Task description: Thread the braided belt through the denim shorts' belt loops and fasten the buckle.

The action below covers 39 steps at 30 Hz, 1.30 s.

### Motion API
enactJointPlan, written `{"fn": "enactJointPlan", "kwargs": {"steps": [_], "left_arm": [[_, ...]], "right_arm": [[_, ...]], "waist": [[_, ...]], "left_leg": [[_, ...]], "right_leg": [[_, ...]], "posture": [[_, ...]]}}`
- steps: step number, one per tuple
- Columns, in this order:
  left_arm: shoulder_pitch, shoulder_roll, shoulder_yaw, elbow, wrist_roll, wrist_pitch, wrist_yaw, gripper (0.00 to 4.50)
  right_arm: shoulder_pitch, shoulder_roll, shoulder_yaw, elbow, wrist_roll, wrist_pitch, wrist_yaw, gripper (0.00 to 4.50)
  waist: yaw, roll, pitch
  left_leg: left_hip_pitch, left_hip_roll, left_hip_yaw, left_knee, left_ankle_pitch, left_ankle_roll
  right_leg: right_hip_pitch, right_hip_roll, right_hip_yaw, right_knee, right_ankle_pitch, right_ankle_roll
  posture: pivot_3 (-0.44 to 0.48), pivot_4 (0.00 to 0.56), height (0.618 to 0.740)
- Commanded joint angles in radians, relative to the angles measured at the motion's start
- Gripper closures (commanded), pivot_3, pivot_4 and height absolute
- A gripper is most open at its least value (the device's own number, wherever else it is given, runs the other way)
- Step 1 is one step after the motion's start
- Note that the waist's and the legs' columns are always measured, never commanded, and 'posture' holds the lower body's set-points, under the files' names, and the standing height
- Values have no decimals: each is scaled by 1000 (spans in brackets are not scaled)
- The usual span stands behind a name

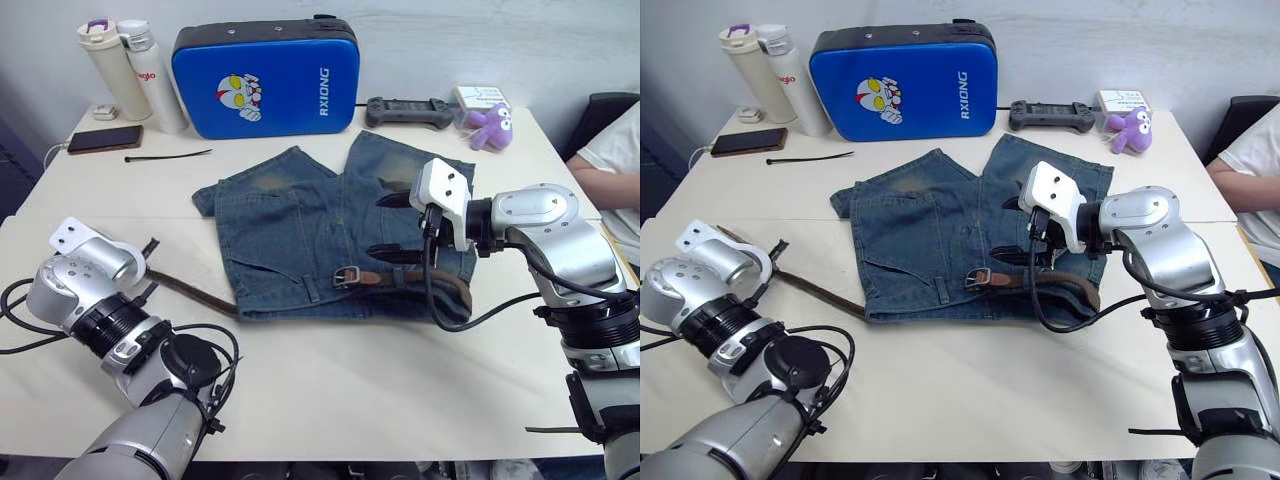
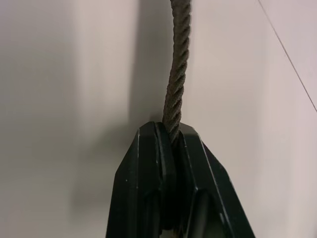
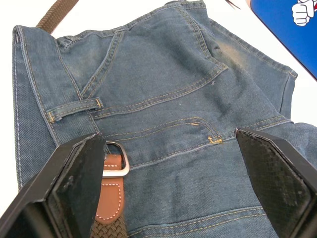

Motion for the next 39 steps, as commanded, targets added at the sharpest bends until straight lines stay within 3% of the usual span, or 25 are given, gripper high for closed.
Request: {"fn": "enactJointPlan", "kwargs": {"steps": [1,4,8,10,12,17,21,24,34,37,39], "left_arm": [[111,141,-383,-104,53,-138,-233,4467],[240,224,-695,-214,88,-280,-439,4467],[332,352,-967,-311,144,-460,-691,4467],[365,480,-1128,-342,272,-631,-804,4467],[376,553,-1199,-342,336,-741,-878,4467],[350,538,-1190,-322,329,-833,-986,4467],[338,500,-1178,-332,336,-848,-1032,4467],[314,449,-1128,-345,283,-798,-1059,4467],[283,396,-1070,-368,268,-750,-1110,4467],[290,386,-1063,-386,258,-742,-1118,4500],[295,374,-1056,-401,248,-731,-1124,4500]], "right_arm": [[-11,-10,-36,-23,-1,-10,-12,0],[-9,-3,-36,-21,-6,-17,-28,0],[-9,7,-41,-28,-29,-66,-67,0],[-2,-15,0,-14,-125,-198,-86,0],[3,-9,15,-1,-178,-285,-109,0],[52,-5,105,7,-353,-492,-159,0],[105,34,109,-74,-325,-460,-138,0],[131,102,99,-162,-247,-309,-135,0],[89,190,130,-66,-332,-250,-213,0],[78,212,141,-27,-357,-253,-236,817],[80,223,148,-13,-361,-245,-235,1754]], "waist": [[-9,0,0],[-14,0,0],[-14,1,0],[-19,2,1],[-22,3,1],[-18,3,1],[-14,3,1],[-15,3,1],[-17,3,1],[-17,3,1],[-16,3,1]], "left_leg": [[0,0,0,0,0,0],[0,1,1,-2,0,0],[0,0,0,-2,0,0],[0,0,0,-3,0,0],[0,1,2,-7,0,0],[2,1,4,-14,4,1],[0,0,4,-13,4,3],[0,0,4,-13,4,3],[1,0,3,-13,4,3],[1,0,3,-13,4,3],[1,0,3,-13,4,3]], "right_leg": [[-1,0,0,0,0,0],[0,0,0,1,0,0],[1,0,0,-6,0,0],[1,0,1,-7,0,0],[0,0,2,-8,0,-1],[-1,0,3,-8,0,-1],[-1,0,3,-7,0,-1],[-1,0,3,-6,0,-1],[-1,0,3,-5,0,-1],[-1,0,3,-5,0,-1],[-1,0,3,-5,0,-1]], "posture": [[0,150,740],[0,150,740],[0,150,740],[0,150,740],[0,150,740],[0,150,740],[0,150,740],[0,150,740],[0,150,740],[0,150,740],[0,150,740]]}}
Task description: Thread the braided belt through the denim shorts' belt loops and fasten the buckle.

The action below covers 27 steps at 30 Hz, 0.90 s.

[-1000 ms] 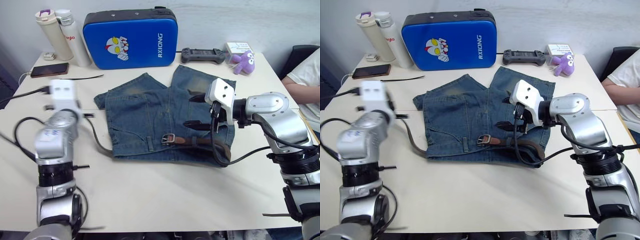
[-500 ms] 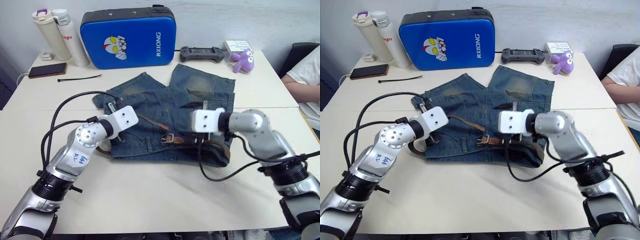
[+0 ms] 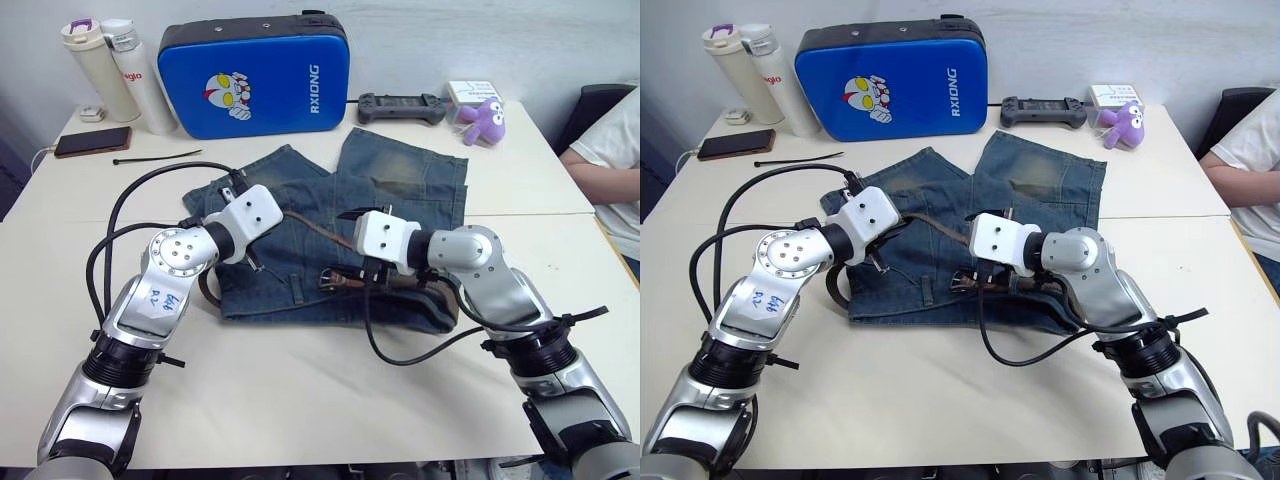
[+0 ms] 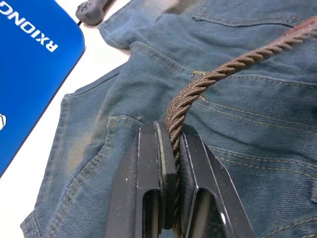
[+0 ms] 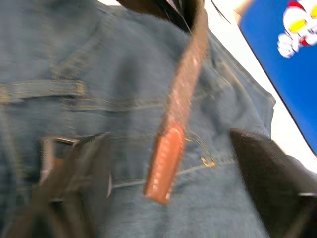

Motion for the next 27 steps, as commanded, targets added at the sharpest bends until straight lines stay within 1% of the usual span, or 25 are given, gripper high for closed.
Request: {"fn": "enactJointPlan", "kwargs": {"steps": [1,5,6,7,8,9,12,13,14,17,18,19,20,21,23,25,26,27], "left_arm": [[0,-11,34,-61,-19,7,-10,4500],[9,-17,67,-74,-50,46,-20,4500],[11,-19,75,-77,-60,58,-24,4500],[10,-26,98,-78,-93,103,-32,4071],[6,-45,145,-76,-142,162,-32,3624],[3,-58,178,-77,-176,204,-29,3310],[-5,-37,271,-71,-272,326,-71,2105],[-15,-38,318,-70,-312,379,-71,1752],[-24,-39,349,-70,-340,417,-66,1300],[-147,-57,592,-45,-507,733,-43,18],[-184,-54,645,-51,-545,836,-45,18],[-206,-52,671,-58,-566,901,-43,18],[-209,-40,694,-91,-649,984,-62,18],[-207,-33,722,-101,-742,1036,-57,18],[-156,43,732,-88,-971,1076,-28,18],[-124,97,750,-28,-1198,1076,56,18],[-117,113,756,1,-1291,1076,104,18],[-102,132,751,32,-1429,1076,159,18]], "right_arm": [[-12,21,9,-1,-14,-1,-17,2258],[-13,40,-3,-3,-10,1,-35,4065],[-13,41,-5,-5,-9,1,-38,4451],[-15,43,-8,-7,-6,-1,-41,4488],[-17,44,-10,-9,-5,-5,-44,4500],[-17,45,-12,-11,-4,-7,-46,4500],[-34,56,-9,-7,-11,-12,-59,4500],[-41,59,-6,-3,-17,-14,-64,4500],[-44,60,-4,0,-21,-15,-68,4500],[-77,67,13,38,-77,-42,-116,4500],[-86,68,19,53,-98,-58,-132,4500],[-91,69,22,63,-111,-70,-140,4500],[-97,62,40,81,-141,-104,-148,4500],[-99,57,54,98,-163,-141,-154,4500],[-104,42,78,131,-208,-212,-164,4500],[-109,40,80,152,-225,-256,-174,4500],[-110,41,79,160,-229,-270,-178,4500],[-112,42,79,167,-236,-291,-185,4500]], "waist": [[0,0,0],[-1,0,0],[-1,0,0],[-1,0,0],[-1,0,0],[-1,0,0],[-3,0,0],[-5,0,0],[-6,0,0],[-4,0,0],[-4,-1,0],[-4,-1,0],[-4,-1,0],[-6,-1,0],[-14,-1,0],[-25,-1,0],[-26,-1,0],[-26,-1,0]], "left_leg": [[0,0,0,0,0,0],[0,0,0,0,0,0],[0,0,0,0,0,0],[0,0,0,0,0,0],[0,0,0,0,0,0],[0,0,0,0,0,0],[0,0,0,0,0,0],[0,0,0,0,0,0],[0,0,0,0,0,0],[0,0,-1,1,0,0],[-1,0,-1,2,0,0],[-1,0,-2,3,0,0],[-1,0,-2,3,0,0],[-1,0,-2,3,0,0],[2,-1,-1,2,0,-1],[1,-1,-2,1,0,-1],[1,0,-3,2,0,-2],[1,0,-4,2,0,-2]], "right_leg": [[0,0,0,0,0,0],[0,0,0,1,0,0],[0,0,0,1,0,0],[0,0,0,1,0,0],[0,0,0,1,0,0],[0,0,0,1,0,0],[0,0,0,1,0,0],[0,0,0,1,0,0],[0,0,0,1,0,0],[0,0,-1,1,0,0],[-1,0,-1,2,0,0],[-1,0,-1,3,0,0],[-1,0,-1,3,0,0],[-1,0,-1,4,0,0],[0,0,-1,5,0,0],[0,0,-1,6,0,0],[0,0,-1,5,0,0],[0,0,-1,5,0,0]], "posture": [[0,150,740],[0,150,740],[0,150,740],[0,150,740],[0,150,740],[0,150,740],[0,150,740],[0,150,740],[0,150,740],[0,150,740],[0,150,740],[0,150,740],[0,150,740],[0,150,740],[0,150,740],[0,150,740],[0,150,740],[0,150,740]]}}
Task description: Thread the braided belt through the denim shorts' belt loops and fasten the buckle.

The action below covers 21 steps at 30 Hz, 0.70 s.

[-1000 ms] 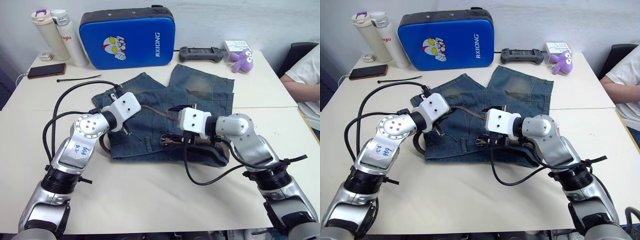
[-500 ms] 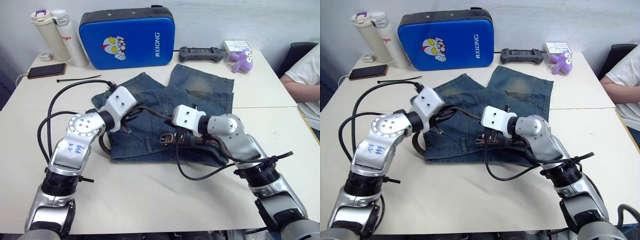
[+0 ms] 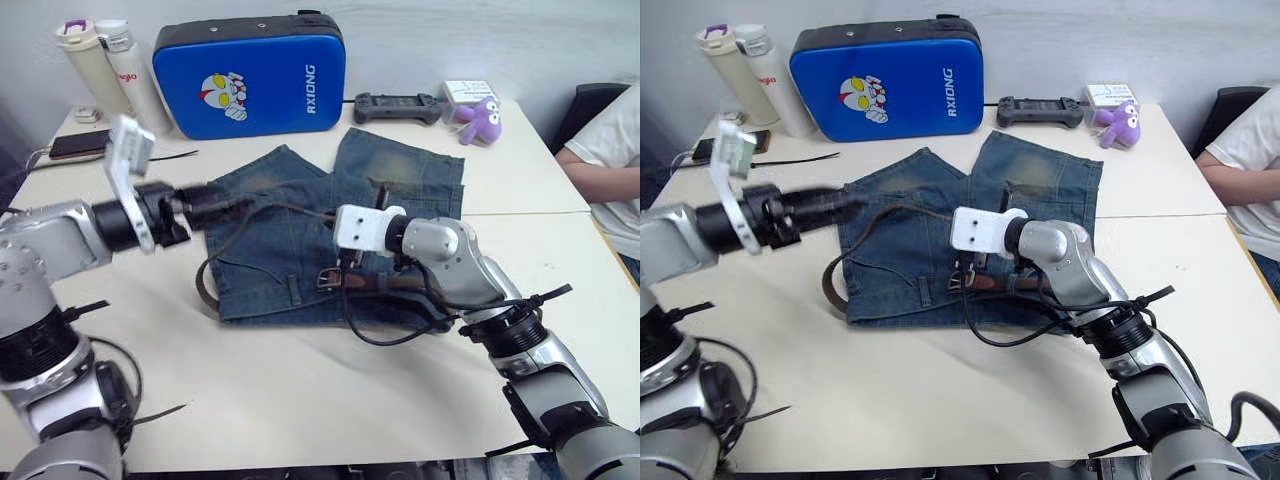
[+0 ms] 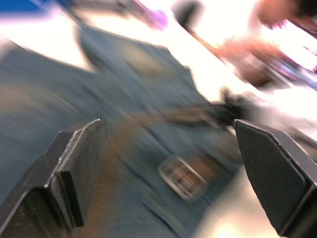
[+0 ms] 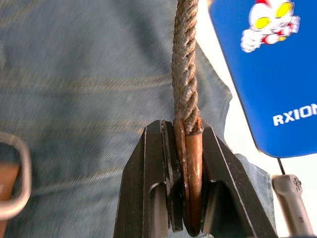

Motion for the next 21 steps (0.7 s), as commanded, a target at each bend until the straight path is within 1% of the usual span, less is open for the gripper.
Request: {"fn": "enactJointPlan", "kwargs": {"steps": [1,2,3,4,5,6,7,9,10,11,14,17,21], "left_arm": [[46,96,-3,72,-483,-59,200,18],[119,157,-83,57,-676,-157,296,18],[183,200,-157,29,-801,-232,369,18],[226,198,-214,4,-863,-307,441,18],[256,113,-248,-9,-884,-391,544,18],[278,51,-270,-22,-884,-456,625,18],[294,11,-300,-36,-884,-505,702,18],[335,-105,-335,-71,-884,-597,898,18],[345,-164,-345,-92,-884,-645,989,18],[355,-256,-351,-127,-884,-711,1097,18],[342,-434,-355,-186,-884,-845,1333,18],[306,-544,-343,-212,-884,-922,1478,18],[269,-608,-335,-195,-884,-976,1605,18]], "right_arm": [[-24,-4,-17,-3,-26,-81,-32,4500],[-22,-8,-14,1,-39,-107,-39,4500],[-18,-13,-13,1,-49,-132,-46,4500],[-11,-17,-15,-2,-54,-149,-51,4500],[0,-23,-19,-9,-55,-166,-53,4500],[8,-28,-21,-16,-56,-182,-54,4500],[16,-38,-23,-24,-59,-203,-54,4500],[30,-56,-32,-39,-57,-232,-46,4500],[35,-64,-37,-46,-55,-245,-42,4500],[39,-70,-42,-53,-52,-257,-38,4500],[55,-89,-48,-73,-47,-278,-30,4500],[69,-96,-52,-85,-46,-280,-24,4500],[86,-93,-58,-110,-44,-262,-14,4500]], "waist": [[0,0,0],[-3,0,0],[-8,0,0],[-9,1,0],[-6,2,0],[0,3,0],[6,3,0],[10,2,0],[11,2,0],[12,2,0],[23,1,0],[25,1,0],[27,1,0]], "left_leg": [[0,0,0,0,0,0],[0,0,0,1,0,0],[1,0,0,0,0,-1],[1,0,0,-1,0,-1],[3,0,0,-3,0,-1],[5,0,1,-3,0,0],[6,0,0,-3,0,0],[6,0,-2,-1,0,0],[5,0,-2,0,0,0],[5,0,-2,1,0,0],[4,0,-2,5,0,1],[4,1,-2,7,-1,1],[8,2,-2,7,-1,0]], "right_leg": [[0,0,0,0,0,0],[0,0,0,0,0,0],[0,0,0,0,0,0],[0,0,1,1,0,0],[1,-1,1,1,0,0],[2,-1,1,1,0,0],[4,-1,1,0,0,0],[7,0,0,-7,0,0],[8,0,0,-8,0,0],[9,0,1,-8,0,0],[9,1,0,-8,0,0],[10,2,0,-8,0,0],[15,4,1,-10,0,0]], "posture": [[0,150,740],[0,150,740],[0,150,740],[0,150,740],[0,150,740],[0,150,740],[0,150,740],[0,150,740],[0,150,740],[0,150,740],[0,150,740],[0,150,740],[0,150,740]]}}
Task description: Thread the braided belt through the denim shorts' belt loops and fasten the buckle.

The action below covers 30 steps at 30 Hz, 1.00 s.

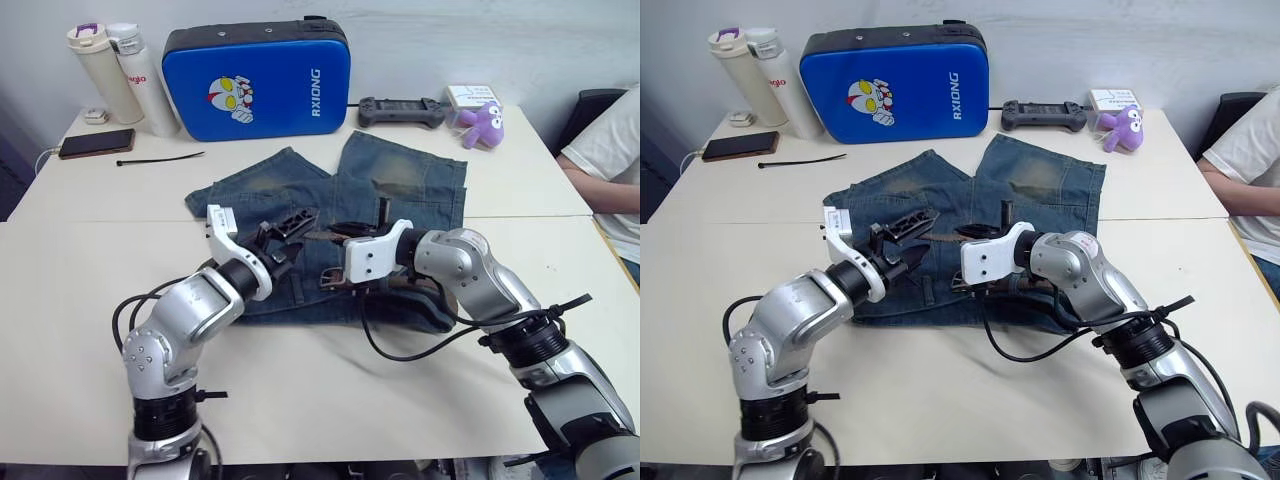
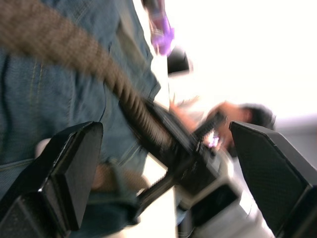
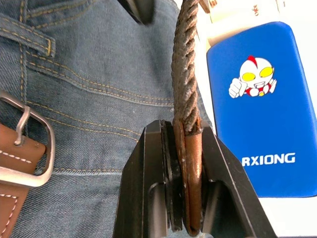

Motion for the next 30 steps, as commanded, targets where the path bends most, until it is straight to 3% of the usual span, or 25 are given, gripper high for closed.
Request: {"fn": "enactJointPlan", "kwargs": {"steps": [1,3,6,12,14,15,17,26,27,30], "left_arm": [[-20,-38,20,-17,-13,-61,123,18],[-10,-35,17,-12,-13,-63,153,18],[7,-47,7,-18,-13,-54,182,789],[-6,-34,11,57,-13,-31,170,3406],[-17,-37,11,76,-13,-31,167,3959],[-20,-39,12,80,-13,-31,167,4471],[-25,-25,30,86,-13,-27,172,4471],[7,102,144,28,-13,5,87,4500],[18,128,155,16,-13,22,48,4500],[87,260,149,-14,-13,105,-38,4500]], "right_arm": [[6,-2,-39,-61,16,5,10,4500],[11,0,-40,-70,16,10,15,4500],[21,4,-48,-81,21,25,21,4500],[30,27,-60,-96,49,73,28,4500],[31,33,-60,-103,51,88,32,4500],[31,34,-59,-106,49,90,34,4500],[43,44,-80,-128,91,137,55,4500],[100,-57,-186,-189,293,272,232,312],[110,-79,-191,-202,335,309,282,65],[128,-124,-208,-260,472,460,400,65]], "waist": [[0,0,0],[1,0,0],[1,0,0],[2,0,0],[2,0,0],[2,0,0],[2,0,0],[4,0,0],[4,0,0],[0,1,0]], "left_leg": [[2,0,0,-1,0,0],[4,0,0,-2,0,0],[5,1,0,-3,0,-1],[5,1,0,-3,0,-1],[5,1,0,-3,0,-1],[5,1,0,-4,0,-1],[5,1,0,-4,0,-1],[6,1,0,-8,0,-2],[6,1,0,-9,0,-2],[6,1,-1,-12,0,-2]], "right_leg": [[1,0,0,0,0,0],[4,1,0,-2,0,0],[4,1,1,-3,0,0],[5,1,1,-4,0,0],[5,1,1,-4,0,0],[5,2,1,-4,0,0],[5,1,1,-5,0,0],[5,1,1,-7,0,0],[5,2,1,-8,0,0],[5,2,0,-10,0,0]], "posture": [[0,150,740],[0,150,740],[0,150,740],[0,150,740],[0,150,740],[0,150,740],[0,150,740],[0,150,740],[0,150,740],[0,150,740]]}}
